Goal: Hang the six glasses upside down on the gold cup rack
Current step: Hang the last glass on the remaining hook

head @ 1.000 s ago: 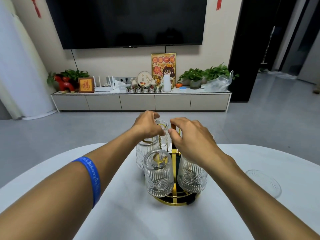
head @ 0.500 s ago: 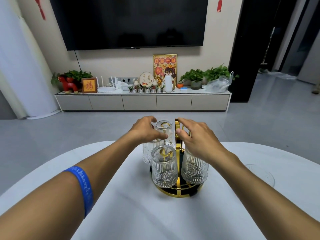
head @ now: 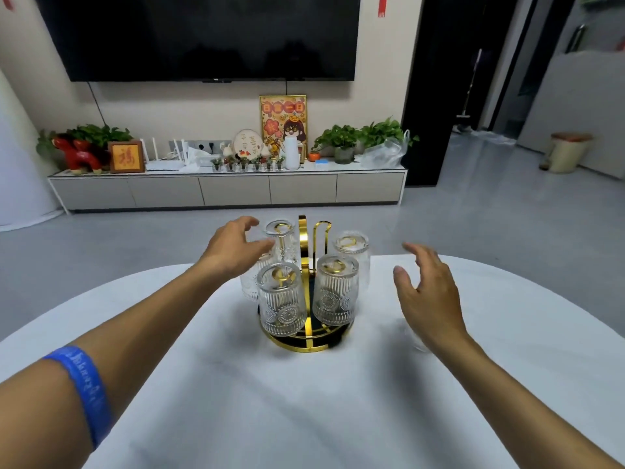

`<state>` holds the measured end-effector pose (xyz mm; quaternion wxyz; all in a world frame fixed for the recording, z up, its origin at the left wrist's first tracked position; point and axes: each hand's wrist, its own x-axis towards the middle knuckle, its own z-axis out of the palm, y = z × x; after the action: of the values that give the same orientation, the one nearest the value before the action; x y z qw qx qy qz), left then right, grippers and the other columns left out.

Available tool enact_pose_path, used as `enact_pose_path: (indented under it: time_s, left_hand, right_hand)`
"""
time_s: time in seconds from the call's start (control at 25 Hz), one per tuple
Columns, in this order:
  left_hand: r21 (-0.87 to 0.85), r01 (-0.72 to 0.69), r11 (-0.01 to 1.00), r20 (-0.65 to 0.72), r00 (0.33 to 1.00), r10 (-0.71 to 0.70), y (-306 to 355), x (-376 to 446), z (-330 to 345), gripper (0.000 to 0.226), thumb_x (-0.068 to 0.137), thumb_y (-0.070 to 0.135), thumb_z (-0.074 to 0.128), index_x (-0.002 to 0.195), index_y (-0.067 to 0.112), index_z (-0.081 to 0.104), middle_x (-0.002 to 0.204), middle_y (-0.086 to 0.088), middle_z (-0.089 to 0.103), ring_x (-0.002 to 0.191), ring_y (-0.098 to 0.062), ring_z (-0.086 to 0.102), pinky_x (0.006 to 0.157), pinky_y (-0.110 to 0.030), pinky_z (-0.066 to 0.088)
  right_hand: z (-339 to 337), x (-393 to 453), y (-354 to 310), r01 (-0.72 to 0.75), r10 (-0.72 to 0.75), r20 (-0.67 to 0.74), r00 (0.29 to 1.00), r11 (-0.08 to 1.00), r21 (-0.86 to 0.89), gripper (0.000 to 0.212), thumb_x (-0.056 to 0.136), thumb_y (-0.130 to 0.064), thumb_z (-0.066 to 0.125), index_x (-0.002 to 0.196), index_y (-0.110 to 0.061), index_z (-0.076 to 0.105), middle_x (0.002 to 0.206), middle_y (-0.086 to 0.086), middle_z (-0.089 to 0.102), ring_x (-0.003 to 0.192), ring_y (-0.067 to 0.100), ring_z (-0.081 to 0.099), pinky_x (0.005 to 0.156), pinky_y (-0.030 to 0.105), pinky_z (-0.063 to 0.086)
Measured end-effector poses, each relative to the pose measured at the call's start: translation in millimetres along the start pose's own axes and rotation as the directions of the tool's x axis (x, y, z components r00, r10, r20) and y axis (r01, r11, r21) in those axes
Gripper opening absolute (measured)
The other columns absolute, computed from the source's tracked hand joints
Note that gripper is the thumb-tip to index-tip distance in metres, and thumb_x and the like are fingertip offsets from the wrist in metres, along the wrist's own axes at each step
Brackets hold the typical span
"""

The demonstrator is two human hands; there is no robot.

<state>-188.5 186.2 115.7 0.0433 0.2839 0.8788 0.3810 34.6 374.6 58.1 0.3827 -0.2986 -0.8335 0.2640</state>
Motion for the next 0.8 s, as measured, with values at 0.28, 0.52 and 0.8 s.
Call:
enact_pose_path:
  time_s: [0.28, 0.52, 0.8]
  left_hand:
    - [-0.181, -0.173, 0.968, -0.114, 0.981, 0.154, 36.9, -40.3, 11.2, 0.055, 0.097, 0.035, 0.051, 0.147, 0.019, 0.037, 0.152, -0.005, 0.043, 0.136, -0.022, 0.041, 0.103, -0.036, 0.036]
    - [-0.261, -0.372, 0.891, -0.209, 0.923, 0.324, 47.8, -86.3, -4.8, 0.049, 0.088, 0.039, 0.063, 0.133, 0.023, 0.054, 0.127, 0.002, 0.062, 0.116, -0.013, 0.059, 0.090, -0.028, 0.050]
    - [-0.297, -0.300, 0.906, 0.239, 0.896, 0.375, 81.8, -136.2, -8.5, 0.086, 0.067, 0.050, 0.081, 0.142, 0.036, 0.041, 0.118, 0.008, 0.062, 0.107, -0.009, 0.061, 0.085, -0.024, 0.052]
  right_hand:
    - [-7.3, -3.6, 61.1, -0.326, 0.440, 0.284, 0.852, 0.870, -0.371, 0.099, 0.075, -0.043, 0.076, 0.152, -0.018, 0.019, 0.159, 0.010, 0.023, 0.134, 0.041, 0.038, 0.102, 0.049, 0.036]
    - [-26.6, -16.7, 29.8, -0.486, 0.461, 0.236, 0.855, 0.872, 0.060, 0.087, 0.053, -0.055, 0.082, 0.129, -0.025, 0.054, 0.117, 0.006, 0.059, 0.100, 0.028, 0.063, 0.084, 0.042, 0.051]
    - [-78.6, -26.2, -87.2, -0.445, 0.168, 0.475, 0.864, 0.695, 0.564, 0.110, 0.045, -0.055, 0.088, 0.141, -0.031, 0.039, 0.115, 0.004, 0.066, 0.099, 0.021, 0.070, 0.072, 0.037, 0.056]
